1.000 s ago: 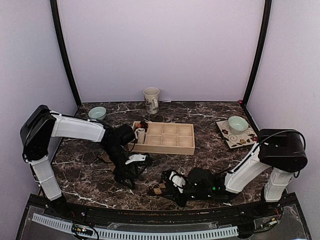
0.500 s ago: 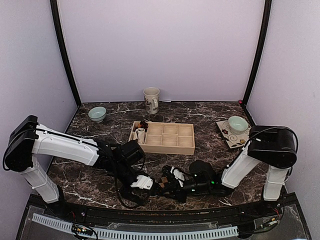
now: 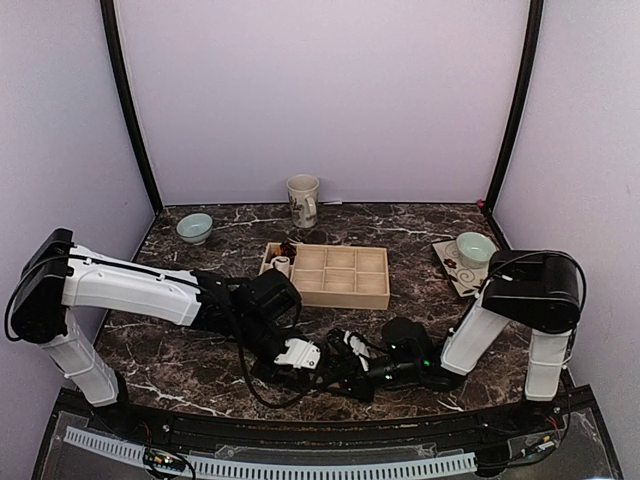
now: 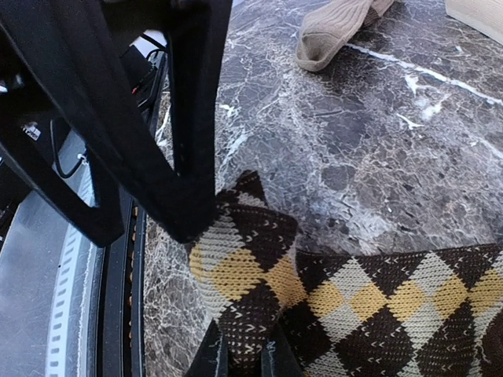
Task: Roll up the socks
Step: Roll the sock at the center of the board.
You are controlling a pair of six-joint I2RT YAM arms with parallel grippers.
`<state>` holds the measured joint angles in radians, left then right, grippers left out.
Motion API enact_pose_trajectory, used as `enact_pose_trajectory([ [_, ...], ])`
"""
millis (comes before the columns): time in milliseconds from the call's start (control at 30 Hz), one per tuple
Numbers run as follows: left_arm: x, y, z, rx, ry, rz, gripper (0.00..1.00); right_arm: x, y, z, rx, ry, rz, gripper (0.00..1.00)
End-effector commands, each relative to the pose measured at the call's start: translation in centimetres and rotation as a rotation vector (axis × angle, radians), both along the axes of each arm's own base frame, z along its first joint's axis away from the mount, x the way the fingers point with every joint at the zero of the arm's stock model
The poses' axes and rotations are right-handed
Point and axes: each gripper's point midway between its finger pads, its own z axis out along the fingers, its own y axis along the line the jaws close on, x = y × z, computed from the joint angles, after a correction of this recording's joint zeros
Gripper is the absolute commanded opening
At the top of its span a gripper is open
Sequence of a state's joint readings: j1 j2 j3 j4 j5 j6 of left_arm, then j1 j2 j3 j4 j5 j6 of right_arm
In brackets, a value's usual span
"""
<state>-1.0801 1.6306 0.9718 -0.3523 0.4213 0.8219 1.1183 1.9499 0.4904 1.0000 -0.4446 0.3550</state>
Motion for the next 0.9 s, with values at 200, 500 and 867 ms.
enact_pose_trajectory([
  [200, -0.3, -0.9, 0.6, 0.016, -0.017, -0.007, 0.51, -3.6, -8.1, -10.2, -0.419, 0.223, -0.022, 0.00],
  [500, 2.2, -0.9, -3.2, 0.029, -0.153, 0.041, 0.37, -3.7, -8.0, -10.1, -0.405, 0.228, -0.016, 0.00],
  [867, 1.4, 0.0, -6.1, 0.066, -0.117, 0.018, 0.30, -3.3, -7.9, -9.5, -0.396, 0.215, -0.029, 0.10],
])
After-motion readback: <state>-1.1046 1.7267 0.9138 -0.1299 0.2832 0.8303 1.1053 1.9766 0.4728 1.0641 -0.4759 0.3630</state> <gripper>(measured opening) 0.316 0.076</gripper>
